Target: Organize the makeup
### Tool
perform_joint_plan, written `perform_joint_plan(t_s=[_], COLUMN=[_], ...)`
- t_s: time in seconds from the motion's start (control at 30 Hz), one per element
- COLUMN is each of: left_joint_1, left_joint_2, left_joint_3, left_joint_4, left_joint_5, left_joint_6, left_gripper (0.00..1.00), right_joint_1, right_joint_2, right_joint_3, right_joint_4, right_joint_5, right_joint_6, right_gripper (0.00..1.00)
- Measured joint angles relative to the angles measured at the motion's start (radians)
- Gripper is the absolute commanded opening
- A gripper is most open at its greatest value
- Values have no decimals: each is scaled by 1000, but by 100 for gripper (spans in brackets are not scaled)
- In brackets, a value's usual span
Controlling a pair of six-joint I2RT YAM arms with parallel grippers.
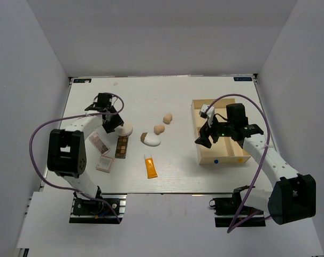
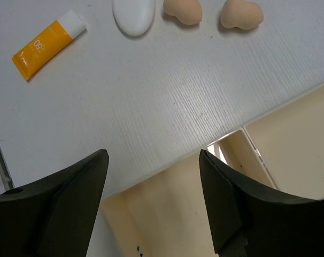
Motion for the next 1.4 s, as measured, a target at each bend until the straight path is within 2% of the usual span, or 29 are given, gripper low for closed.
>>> perform_joint_plan(t_s=[0.3,0.4,0.53,0.73,1.1,1.4], left_joint_1=[0,0,1,2,3,-6], left_joint_2=[139,174,180,201,186,-66], left_joint_3=[73,87,95,121,165,171], left_joint_4=[-11,-21,-30,-51,-79,2], left_joint_5=[-6,-6,-3,6,20,134], left_joint_6=[9,10,11,24,50,44], left_gripper=[51,47,33,0,0,0], right_joint_1=[-1,-1,-1,-1,-6,-23], right_joint_2=[-1,0,1,2,2,1], right_joint_3=[-6,-6,-6,-6,-10,-27], right_joint_4=[3,4,6,8,10,71], right_joint_5=[18,21,22,27,36,114], right_joint_6=[0,0,0,1,1,74], right_gripper=[74,73,73,72,71,69])
